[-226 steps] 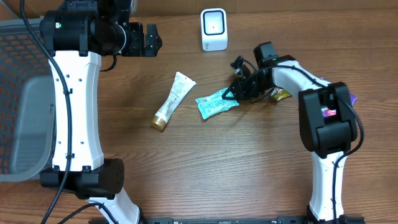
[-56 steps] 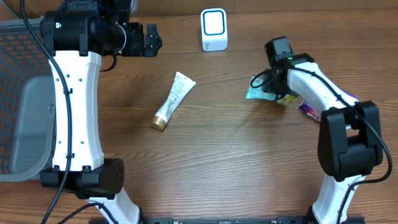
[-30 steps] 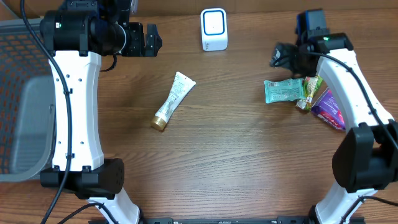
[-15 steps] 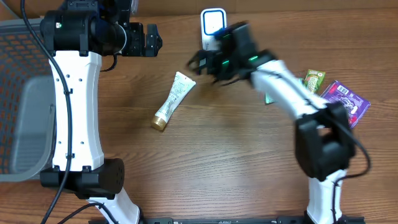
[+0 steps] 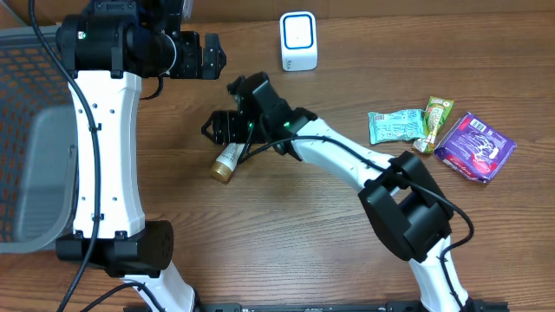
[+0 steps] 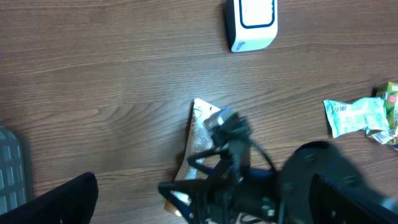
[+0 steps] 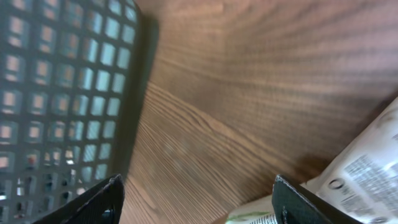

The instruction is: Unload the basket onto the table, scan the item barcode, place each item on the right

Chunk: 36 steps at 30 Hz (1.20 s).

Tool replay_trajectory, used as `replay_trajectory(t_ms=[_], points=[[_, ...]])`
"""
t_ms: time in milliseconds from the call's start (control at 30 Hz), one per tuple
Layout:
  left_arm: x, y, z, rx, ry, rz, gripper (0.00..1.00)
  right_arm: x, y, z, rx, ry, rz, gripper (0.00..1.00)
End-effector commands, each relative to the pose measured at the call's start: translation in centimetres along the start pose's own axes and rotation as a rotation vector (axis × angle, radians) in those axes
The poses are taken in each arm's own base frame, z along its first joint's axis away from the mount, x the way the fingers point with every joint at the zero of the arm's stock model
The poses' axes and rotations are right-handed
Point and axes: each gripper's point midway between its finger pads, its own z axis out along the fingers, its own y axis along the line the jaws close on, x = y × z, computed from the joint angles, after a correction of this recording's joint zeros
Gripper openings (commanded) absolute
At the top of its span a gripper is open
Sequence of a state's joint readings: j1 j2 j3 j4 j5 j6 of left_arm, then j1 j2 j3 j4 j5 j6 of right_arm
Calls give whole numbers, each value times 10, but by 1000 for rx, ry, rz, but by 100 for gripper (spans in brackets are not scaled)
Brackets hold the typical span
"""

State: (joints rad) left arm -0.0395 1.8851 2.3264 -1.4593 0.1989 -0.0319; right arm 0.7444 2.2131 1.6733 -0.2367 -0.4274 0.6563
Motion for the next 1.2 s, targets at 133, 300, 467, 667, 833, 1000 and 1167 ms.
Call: replay_trajectory(t_ms=[133,300,467,667,833,1000,1167], points=[[-3,-5,-5,12,-18,-8,100,29,-28,8,104,85,61,77],[-3,-5,-5,12,-19,-8,99,38,-55,-1,185,142,53,77],[-3,-5,-5,12,-19,-8,99,36,-85,-20,247,187,33,78],[-3,-5,-5,12,-18,-8,100,32,-140,-66,352,273,70,78],[-3,-5,-5,12,-19,-7,100,12,-149,-112,389,253,102,78],[-3,-5,-6,11,-18,-8,100,-3,-133,-154,437,202,72,82],[-3,-5,-6,11,-18,-8,100,-3,-146,-198,647,115,230,84]])
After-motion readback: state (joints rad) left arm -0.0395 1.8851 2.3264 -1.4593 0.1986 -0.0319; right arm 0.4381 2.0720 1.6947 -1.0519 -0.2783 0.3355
